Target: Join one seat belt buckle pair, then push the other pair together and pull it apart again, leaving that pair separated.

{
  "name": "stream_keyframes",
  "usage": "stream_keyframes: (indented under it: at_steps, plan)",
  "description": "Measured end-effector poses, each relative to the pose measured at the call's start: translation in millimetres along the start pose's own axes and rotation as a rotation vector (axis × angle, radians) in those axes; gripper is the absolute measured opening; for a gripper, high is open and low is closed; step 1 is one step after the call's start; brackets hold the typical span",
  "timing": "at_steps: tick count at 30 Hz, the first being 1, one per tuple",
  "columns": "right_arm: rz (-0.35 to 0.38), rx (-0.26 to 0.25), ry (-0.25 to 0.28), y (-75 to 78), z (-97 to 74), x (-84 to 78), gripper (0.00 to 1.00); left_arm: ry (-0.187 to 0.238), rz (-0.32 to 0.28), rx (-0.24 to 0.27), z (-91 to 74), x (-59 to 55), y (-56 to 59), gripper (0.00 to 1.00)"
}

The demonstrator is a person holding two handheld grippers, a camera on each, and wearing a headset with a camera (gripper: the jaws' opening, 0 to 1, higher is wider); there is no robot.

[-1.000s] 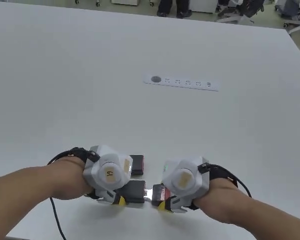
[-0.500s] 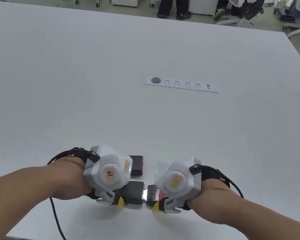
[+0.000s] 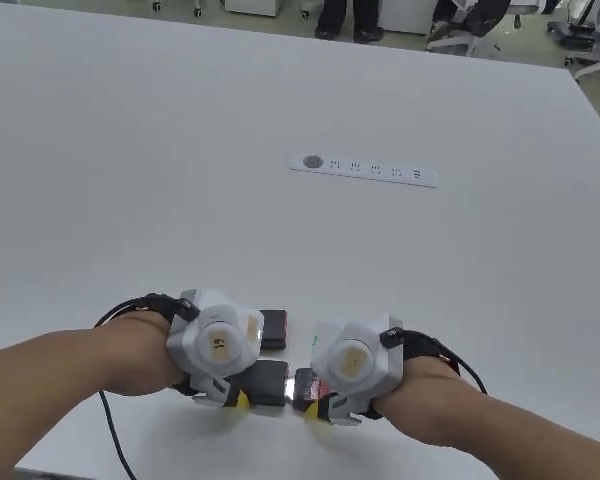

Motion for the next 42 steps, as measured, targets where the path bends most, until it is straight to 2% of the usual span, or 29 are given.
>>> stream_keyframes:
  at_steps: [19,33,38,42]
  plan:
    - [0.005,0.002,-0.001,1.4,1.3,0.0,0.33,-0.009,-0.007,0.001,0.5,0.5,2.0,0.33]
    - [0.003,-0.004,0.019,-0.5,3.6,-2.0,0.32,-0.011,0.001,0.006,0.5,1.2,2.5,0.33]
    - [0.002,0.01,-0.004,-0.1,2.4,-0.3,0.32,-0.003,0.01,0.013,0.5,-0.6,3.4,0.32]
    - [-0.012,0.01,-0.011,-0.3,-0.4,0.7,0.31,0.007,-0.01,0.008,0.6,-2.5,2.1,0.32]
Point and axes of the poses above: the centre of the closed fingertips' face, and the gripper's own axes: z roughly forward along the fingers, y roughly to its right, x roughly out of its top, the point moved 9 cm from there along -z, roughly backward along the fingers, and after that the axes turned 6 degrees about -y, right-handed, at the moved point
